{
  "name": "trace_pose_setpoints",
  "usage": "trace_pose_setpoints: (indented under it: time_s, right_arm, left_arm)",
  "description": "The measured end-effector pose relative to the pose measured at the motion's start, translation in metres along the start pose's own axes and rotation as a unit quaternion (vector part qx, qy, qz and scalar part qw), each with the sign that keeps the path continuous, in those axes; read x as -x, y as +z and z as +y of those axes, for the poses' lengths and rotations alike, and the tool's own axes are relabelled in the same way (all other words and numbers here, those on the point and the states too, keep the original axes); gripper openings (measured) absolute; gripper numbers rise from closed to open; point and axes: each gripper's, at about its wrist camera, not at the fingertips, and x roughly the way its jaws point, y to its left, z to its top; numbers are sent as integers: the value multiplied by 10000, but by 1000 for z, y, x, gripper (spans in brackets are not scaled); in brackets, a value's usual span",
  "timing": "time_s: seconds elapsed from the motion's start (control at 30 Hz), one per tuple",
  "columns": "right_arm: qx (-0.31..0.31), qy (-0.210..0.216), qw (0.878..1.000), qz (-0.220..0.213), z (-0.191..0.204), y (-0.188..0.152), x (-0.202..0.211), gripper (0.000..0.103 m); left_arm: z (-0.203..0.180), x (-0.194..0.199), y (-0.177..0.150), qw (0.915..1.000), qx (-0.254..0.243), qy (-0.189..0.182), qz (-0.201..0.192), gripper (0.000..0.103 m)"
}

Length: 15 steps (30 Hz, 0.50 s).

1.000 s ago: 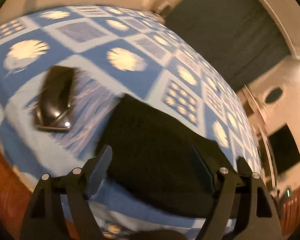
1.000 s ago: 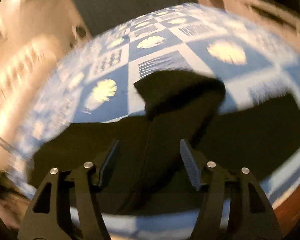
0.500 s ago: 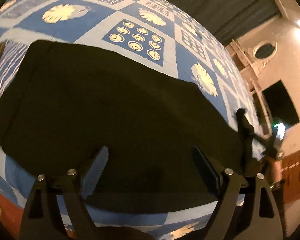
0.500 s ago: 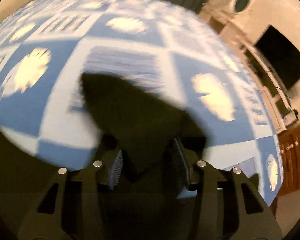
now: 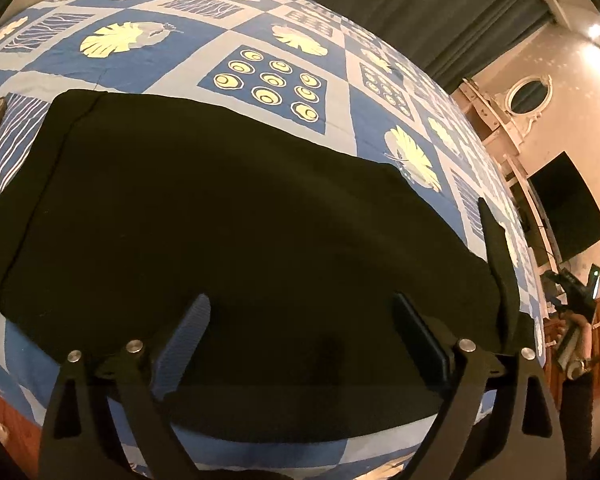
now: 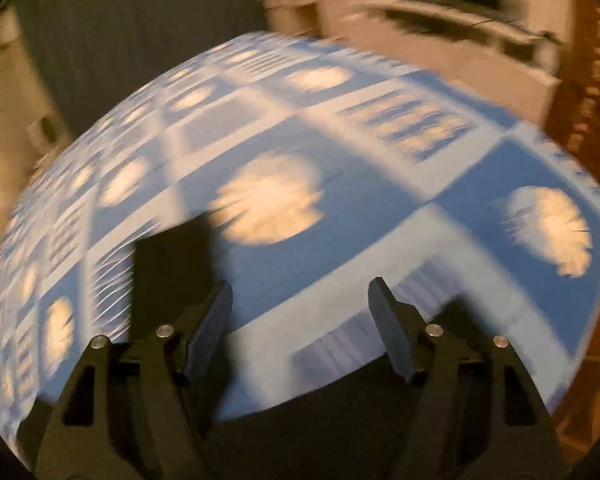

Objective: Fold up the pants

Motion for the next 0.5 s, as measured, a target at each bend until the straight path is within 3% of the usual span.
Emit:
trace_pose_setpoints:
  time_s: [0.13, 0.23, 0.33, 0.43, 0.5]
  right_arm:
    - [1251, 165, 9918, 188, 93, -8, -22, 78]
    - [1836, -188, 9822, 360, 150, 1, -65, 78]
    - [2012, -581, 9760, 596, 184, 10, -111, 65]
    - [2227, -1183, 9647, 765, 203, 10, -145, 65]
    - [2283, -1289, 9605, 934, 203, 7, -157, 64]
  left_arm:
    - [3, -1, 1, 10000, 61, -77, 2, 92]
    - [9, -1, 1, 9996, 184, -233, -24, 92]
    - [14, 1, 1, 9987, 299, -397, -61, 92]
    - [18, 1, 2, 9977, 396, -540, -90, 93]
    - [20, 2, 2, 9971, 446, -611, -105, 93]
